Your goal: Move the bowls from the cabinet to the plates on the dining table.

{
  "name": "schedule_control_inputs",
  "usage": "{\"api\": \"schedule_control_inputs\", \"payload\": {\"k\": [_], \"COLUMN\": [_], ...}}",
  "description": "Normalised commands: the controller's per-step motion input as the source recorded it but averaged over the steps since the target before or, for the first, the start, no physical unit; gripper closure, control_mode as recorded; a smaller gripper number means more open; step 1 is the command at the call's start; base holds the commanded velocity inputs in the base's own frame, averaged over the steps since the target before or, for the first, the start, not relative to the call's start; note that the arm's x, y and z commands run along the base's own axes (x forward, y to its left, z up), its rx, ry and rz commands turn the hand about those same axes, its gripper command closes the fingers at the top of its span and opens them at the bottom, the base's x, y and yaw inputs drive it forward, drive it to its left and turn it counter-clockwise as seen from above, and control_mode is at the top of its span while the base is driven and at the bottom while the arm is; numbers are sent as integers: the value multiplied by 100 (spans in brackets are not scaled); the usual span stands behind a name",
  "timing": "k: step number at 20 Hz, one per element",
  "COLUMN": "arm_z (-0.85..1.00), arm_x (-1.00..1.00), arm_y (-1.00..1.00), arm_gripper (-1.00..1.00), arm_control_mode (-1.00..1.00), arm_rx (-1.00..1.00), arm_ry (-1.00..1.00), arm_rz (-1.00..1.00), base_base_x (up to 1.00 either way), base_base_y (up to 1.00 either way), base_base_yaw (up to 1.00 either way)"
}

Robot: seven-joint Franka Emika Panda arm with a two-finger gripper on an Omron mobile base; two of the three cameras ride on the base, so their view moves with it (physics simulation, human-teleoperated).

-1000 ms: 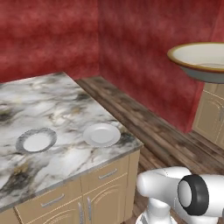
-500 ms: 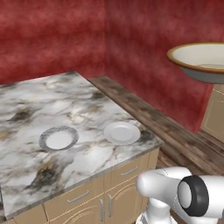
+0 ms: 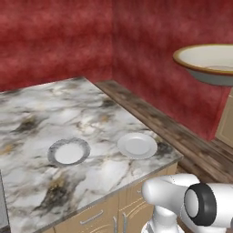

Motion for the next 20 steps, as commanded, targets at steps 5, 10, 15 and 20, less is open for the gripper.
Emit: {"api": "schedule_control_inputs", "payload": {"k": [5,10,15,20], "arm_z": [0,-29,-35,-26], "arm_x": [0,5,-2,-17], "arm_y": [0,37,62,48], "arm_gripper": [100,100,100,100], "arm_control_mode": [100,-100,-100,-100], "arm_rx": [0,-5,-1,8], "arm_ry": [0,2,2,0], "arm_rz": [0,0,0,4], "base_base_x": [42,8,0,0], "base_base_y": [47,25,0,0], "base_base_yaw": [0,0,0,0]}}
